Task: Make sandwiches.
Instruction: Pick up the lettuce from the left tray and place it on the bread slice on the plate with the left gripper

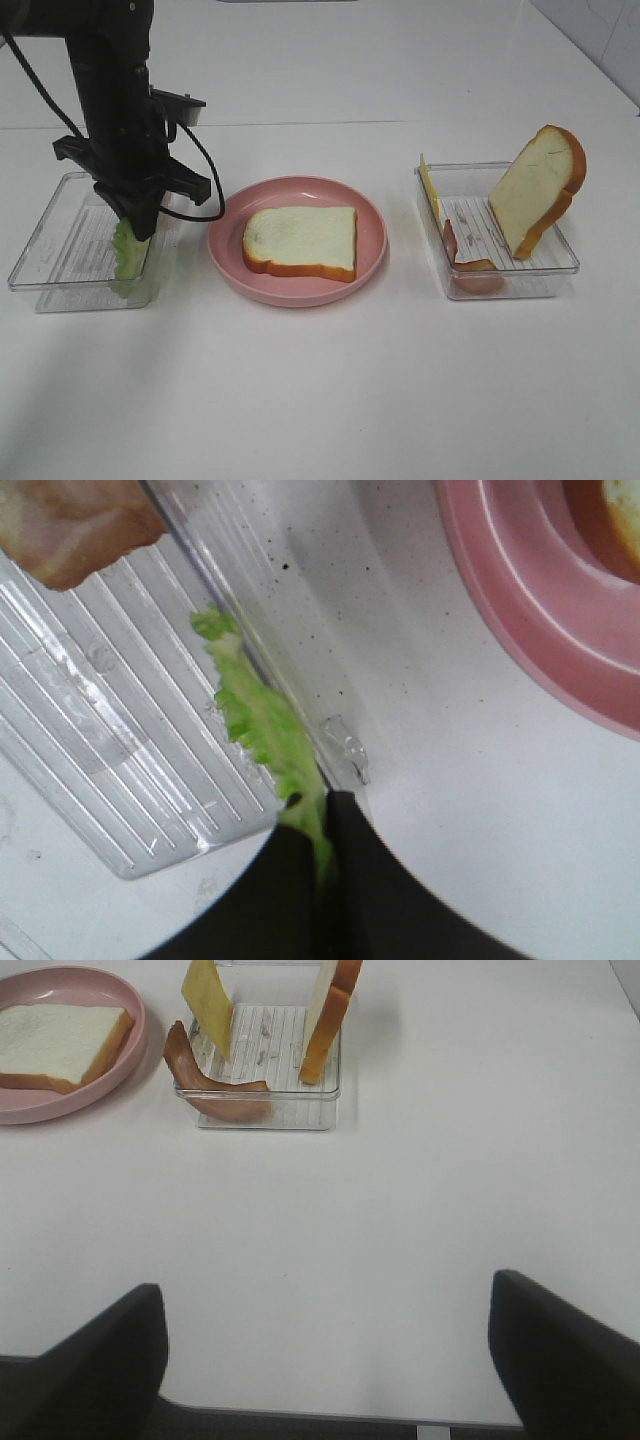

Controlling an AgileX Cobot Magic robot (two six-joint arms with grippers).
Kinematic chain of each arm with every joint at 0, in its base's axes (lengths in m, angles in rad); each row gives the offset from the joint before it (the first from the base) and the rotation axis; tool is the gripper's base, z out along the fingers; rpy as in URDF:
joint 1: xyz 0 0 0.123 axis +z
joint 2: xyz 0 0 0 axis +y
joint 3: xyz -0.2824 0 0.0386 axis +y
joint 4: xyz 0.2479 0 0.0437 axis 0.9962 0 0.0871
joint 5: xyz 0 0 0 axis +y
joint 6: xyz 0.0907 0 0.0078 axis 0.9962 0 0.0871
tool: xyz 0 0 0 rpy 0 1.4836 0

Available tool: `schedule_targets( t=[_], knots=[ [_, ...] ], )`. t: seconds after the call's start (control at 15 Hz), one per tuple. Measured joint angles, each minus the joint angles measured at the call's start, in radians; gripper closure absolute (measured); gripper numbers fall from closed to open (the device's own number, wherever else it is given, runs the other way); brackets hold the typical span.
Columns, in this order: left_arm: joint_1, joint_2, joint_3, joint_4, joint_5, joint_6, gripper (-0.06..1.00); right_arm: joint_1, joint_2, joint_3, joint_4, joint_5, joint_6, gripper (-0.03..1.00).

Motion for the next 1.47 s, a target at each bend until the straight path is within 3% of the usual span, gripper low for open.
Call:
schedule_targets(
  t=[0.33,0.47,0.53,0.67,0.87,1.27,1.47],
  knots=[
    [0.000,-0.164,-0.001,-0.093,-0.001,0.009,0.94,0.000,0.000,0.000,0.000,0.000,0.000,0.12],
    [0.000,-0.197,-0.001,-0.195,-0.001,0.053,0.94,0.000,0.000,0.000,0.000,0.000,0.000,0.12],
    [-0.006,-0.198,-0.001,-0.299,-0.007,0.096,0.94,0.000,0.000,0.000,0.000,0.000,0.000,0.12],
    [-0.043,-0.195,-0.001,-0.385,-0.083,0.152,0.94,0.000,0.000,0.000,0.000,0.000,0.000,0.12],
    [-0.106,-0.130,-0.063,-0.472,-0.168,0.203,0.94,0.000,0.000,0.000,0.000,0.000,0.000,0.12],
    [-0.128,0.123,-0.295,-0.632,-0.154,0.223,0.94,0.000,0.000,0.000,0.000,0.000,0.000,0.12],
    [-0.131,0.181,-0.331,-0.637,-0.138,0.226,0.94,0.000,0.000,0.000,0.000,0.000,0.000,0.12]
  ],
)
